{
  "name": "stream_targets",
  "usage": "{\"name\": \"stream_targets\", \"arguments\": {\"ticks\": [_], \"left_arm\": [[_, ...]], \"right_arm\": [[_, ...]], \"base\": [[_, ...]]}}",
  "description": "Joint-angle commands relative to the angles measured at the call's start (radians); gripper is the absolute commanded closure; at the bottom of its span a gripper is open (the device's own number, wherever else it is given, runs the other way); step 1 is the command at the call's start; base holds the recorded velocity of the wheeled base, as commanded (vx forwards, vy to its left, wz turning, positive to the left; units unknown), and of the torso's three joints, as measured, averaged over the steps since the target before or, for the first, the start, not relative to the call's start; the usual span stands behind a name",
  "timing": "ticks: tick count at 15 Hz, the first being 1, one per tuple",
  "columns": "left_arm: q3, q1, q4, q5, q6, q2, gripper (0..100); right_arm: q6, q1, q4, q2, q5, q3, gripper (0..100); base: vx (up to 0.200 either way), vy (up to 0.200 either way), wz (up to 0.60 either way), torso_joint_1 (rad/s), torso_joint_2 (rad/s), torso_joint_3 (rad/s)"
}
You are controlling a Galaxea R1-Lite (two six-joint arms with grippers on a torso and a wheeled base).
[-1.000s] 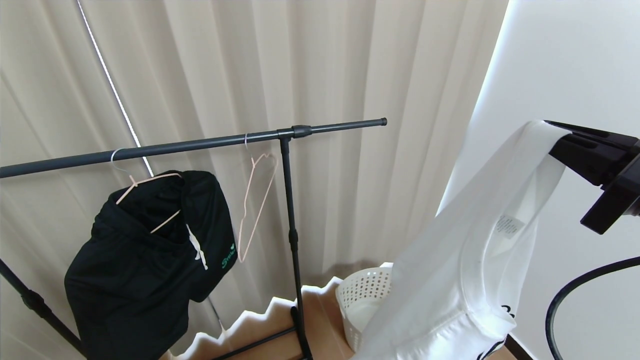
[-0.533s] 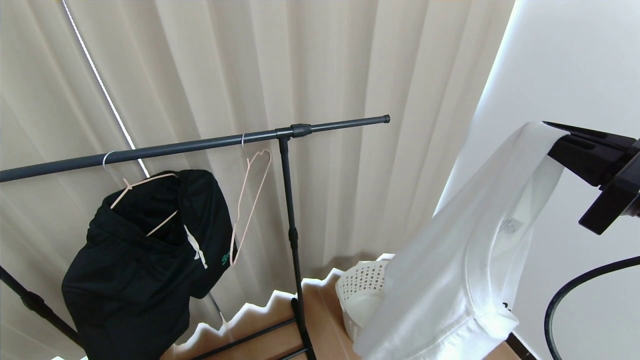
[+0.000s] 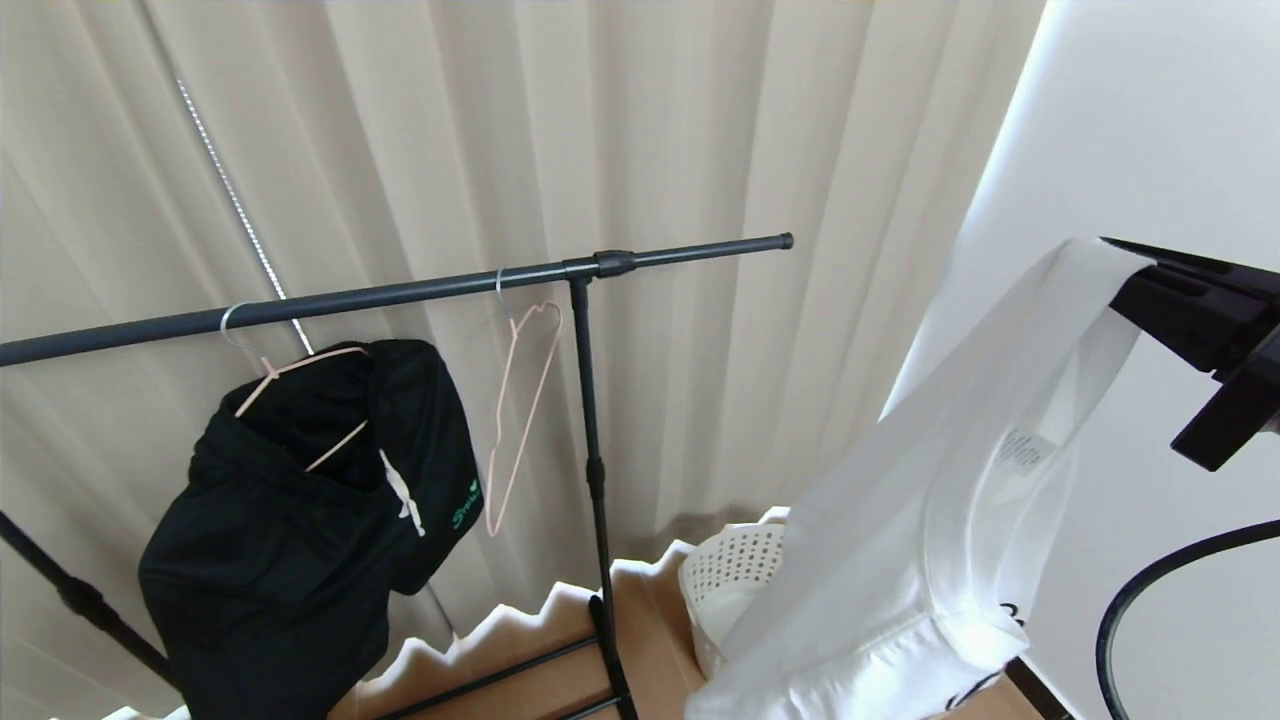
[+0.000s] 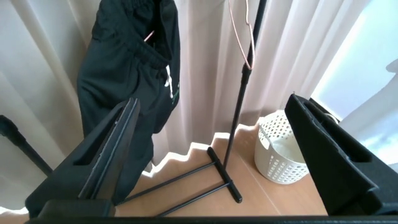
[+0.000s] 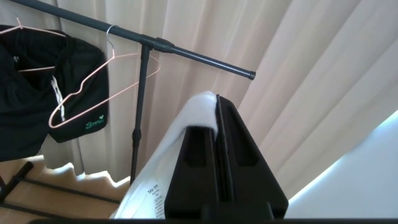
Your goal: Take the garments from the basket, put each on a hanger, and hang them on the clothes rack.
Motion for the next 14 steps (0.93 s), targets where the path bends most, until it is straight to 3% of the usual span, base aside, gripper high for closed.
{"name": "stream_targets", "arguments": {"ticks": [1, 4, 11, 14], "left_arm": [[0.000, 0.000, 0.000, 0.001, -0.001, 0.001, 0], [0.000, 0.000, 0.000, -0.001, -0.001, 0.001, 0], [0.000, 0.000, 0.000, 0.001, -0.001, 0.001, 0], [-0.002, -0.001, 0.006, -0.011, 0.036, 0.006, 0]], "right_arm": [[0.000, 0.000, 0.000, 0.004, 0.000, 0.000, 100], [0.000, 0.000, 0.000, 0.006, 0.000, 0.000, 100], [-0.005, 0.000, 0.000, 0.004, -0.001, 0.009, 100], [-0.071, -0.003, 0.000, 0.041, -0.015, 0.028, 100]], "base": [[0.000, 0.000, 0.60, -0.002, 0.00, 0.007], [0.000, 0.000, 0.60, 0.006, 0.00, 0.001], [0.000, 0.000, 0.00, 0.000, 0.00, 0.000], [0.000, 0.000, 0.00, 0.000, 0.00, 0.000]]}}
